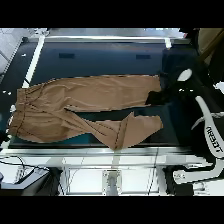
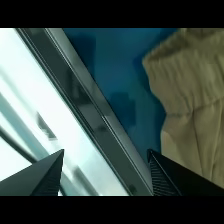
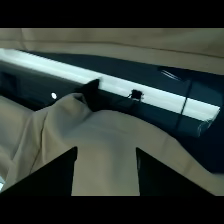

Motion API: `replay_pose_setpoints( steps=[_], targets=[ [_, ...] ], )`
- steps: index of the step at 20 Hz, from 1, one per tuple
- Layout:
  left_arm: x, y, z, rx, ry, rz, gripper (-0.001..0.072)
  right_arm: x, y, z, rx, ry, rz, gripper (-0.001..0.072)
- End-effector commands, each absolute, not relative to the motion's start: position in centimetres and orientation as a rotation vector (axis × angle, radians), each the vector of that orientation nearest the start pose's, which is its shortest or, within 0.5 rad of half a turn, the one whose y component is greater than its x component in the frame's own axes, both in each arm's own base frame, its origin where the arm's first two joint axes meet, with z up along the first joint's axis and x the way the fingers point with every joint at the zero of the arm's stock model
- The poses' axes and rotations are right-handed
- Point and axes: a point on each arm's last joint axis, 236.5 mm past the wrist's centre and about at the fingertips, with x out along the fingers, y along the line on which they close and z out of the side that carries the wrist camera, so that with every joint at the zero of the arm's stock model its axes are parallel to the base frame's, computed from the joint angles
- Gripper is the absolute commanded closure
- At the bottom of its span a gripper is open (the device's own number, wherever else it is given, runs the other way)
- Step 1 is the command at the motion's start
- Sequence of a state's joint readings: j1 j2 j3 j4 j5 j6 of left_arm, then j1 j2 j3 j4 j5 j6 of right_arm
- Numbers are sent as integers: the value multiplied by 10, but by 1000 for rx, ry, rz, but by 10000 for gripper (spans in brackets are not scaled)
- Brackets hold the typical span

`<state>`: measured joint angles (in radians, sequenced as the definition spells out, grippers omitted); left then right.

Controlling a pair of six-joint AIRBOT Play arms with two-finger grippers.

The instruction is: Fold the clothes and pants, and hang the long-sleeved shirts on hangers.

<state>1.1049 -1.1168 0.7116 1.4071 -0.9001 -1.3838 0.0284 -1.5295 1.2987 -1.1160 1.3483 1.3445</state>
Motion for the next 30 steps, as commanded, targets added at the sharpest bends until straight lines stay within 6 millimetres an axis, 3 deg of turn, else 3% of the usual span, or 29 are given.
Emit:
replay_pose_setpoints(
  steps=[1, 4, 12, 13, 14, 15, 16, 18, 20, 24, 27, 28, 30],
  targets=[
    [174, 251, -87, -814, 1140, 743, 145, 358, 153, -48, 100, 1544, 552, 305],
    [179, 250, -91, -843, 1126, 736, 145, 351, 177, -63, 51, 1565, 596, 306],
    [187, 244, -95, -843, 1140, 707, 146, 331, 203, -97, 20, 1662, 645, 307],
    [190, 242, -95, -837, 1143, 699, 212, 333, 206, -98, 13, 1649, 645, 308],
    [193, 240, -95, -829, 1147, 689, 433, 335, 207, -97, 14, 1637, 645, 380],
    [196, 238, -95, -818, 1150, 679, 686, 337, 208, -95, 13, 1633, 647, 616],
    [199, 236, -94, -802, 1152, 666, 686, 340, 205, -90, 7, 1628, 647, 700],
    [206, 239, -88, -779, 1143, 655, 687, 344, 195, -70, -17, 1630, 650, 699],
    [215, 253, -68, -749, 1113, 656, 687, 358, 166, -36, -86, 1607, 611, 699],
    [232, 281, -10, -662, 1031, 666, 687, 404, 99, 74, -114, 1359, 434, 699],
    [231, 283, -2, -640, 1029, 671, 687, 418, 56, 152, -62, 1157, 312, 699],
    [231, 282, -5, -648, 1038, 667, 687, 417, 44, 165, -34, 1126, 275, 699],
    [231, 279, -10, -666, 1054, 656, 687, 411, 26, 169, 32, 1139, 210, 699]
  ],
)
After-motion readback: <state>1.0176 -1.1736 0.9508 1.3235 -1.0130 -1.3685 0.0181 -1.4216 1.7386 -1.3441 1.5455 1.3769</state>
